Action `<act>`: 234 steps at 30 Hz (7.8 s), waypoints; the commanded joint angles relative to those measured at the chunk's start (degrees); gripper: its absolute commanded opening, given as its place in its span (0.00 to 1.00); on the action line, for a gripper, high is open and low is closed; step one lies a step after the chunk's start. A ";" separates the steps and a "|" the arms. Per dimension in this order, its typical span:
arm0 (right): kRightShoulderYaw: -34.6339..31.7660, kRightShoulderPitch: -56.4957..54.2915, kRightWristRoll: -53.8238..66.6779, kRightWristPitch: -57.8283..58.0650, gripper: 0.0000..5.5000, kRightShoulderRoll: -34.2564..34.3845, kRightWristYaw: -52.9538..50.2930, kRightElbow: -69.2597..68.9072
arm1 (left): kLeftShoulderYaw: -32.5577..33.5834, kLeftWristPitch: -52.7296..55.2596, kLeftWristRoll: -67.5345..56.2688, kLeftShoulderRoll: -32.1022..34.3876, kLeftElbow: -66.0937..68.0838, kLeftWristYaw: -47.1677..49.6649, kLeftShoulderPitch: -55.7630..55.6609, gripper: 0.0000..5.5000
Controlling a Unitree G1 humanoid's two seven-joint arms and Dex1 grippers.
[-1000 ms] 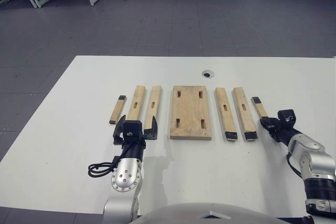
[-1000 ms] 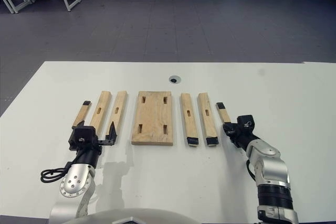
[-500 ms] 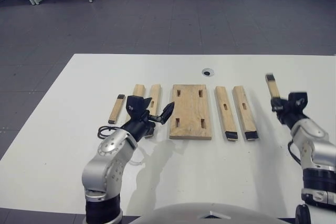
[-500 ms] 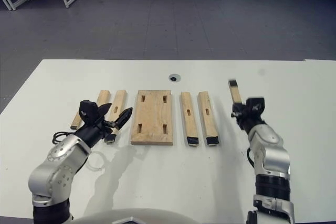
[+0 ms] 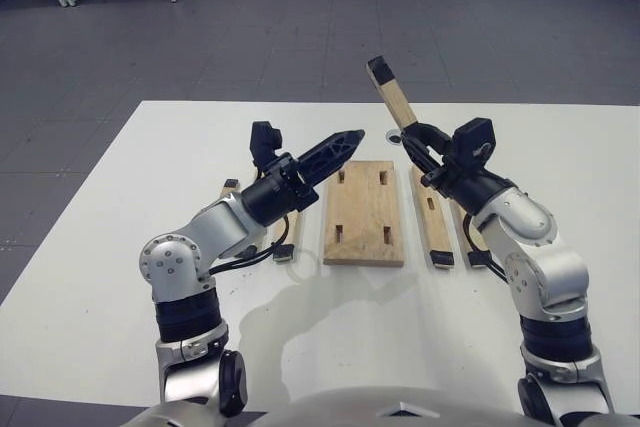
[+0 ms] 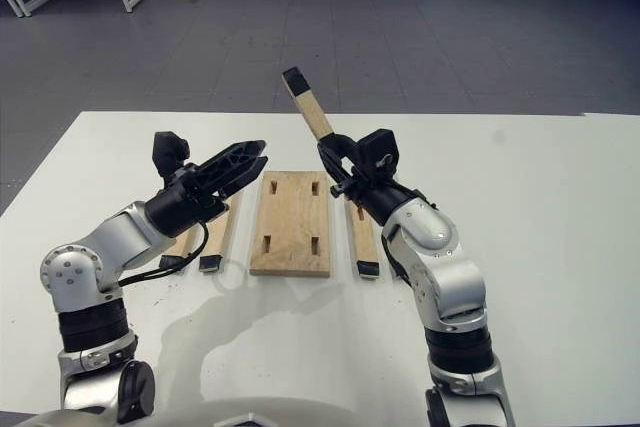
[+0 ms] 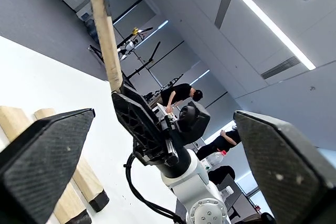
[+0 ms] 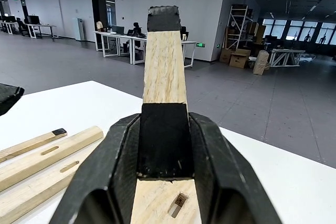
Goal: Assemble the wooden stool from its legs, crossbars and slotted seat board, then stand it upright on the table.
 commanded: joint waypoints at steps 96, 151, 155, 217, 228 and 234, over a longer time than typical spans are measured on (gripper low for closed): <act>5.19 20.13 -16.10 -1.43 0.82 5.23 -9.98 -0.60 | -7.72 -40.29 69.39 6.30 15.77 2.78 0.70 0.08; 3.85 17.83 -16.42 -1.26 0.82 5.59 -9.77 -0.06 | -8.16 -50.05 78.63 -2.44 15.72 9.85 20.51 0.08; 3.60 17.65 -16.30 -1.39 0.82 5.59 -9.54 -0.01 | -8.17 -48.62 78.03 -2.92 14.30 10.17 19.91 0.08; 4.22 18.19 -16.24 -0.71 0.82 8.00 -11.02 -0.13 | 0.48 -17.63 69.89 5.58 17.06 5.74 -10.39 0.50; 3.64 18.02 -15.93 -0.37 0.82 9.41 -11.77 0.19 | 2.28 -23.31 67.40 6.81 15.44 5.19 -13.08 0.50; 3.42 19.43 -16.19 -0.56 0.82 9.46 -12.22 -0.57 | 8.52 -7.36 57.82 11.37 -5.46 9.79 -25.69 0.50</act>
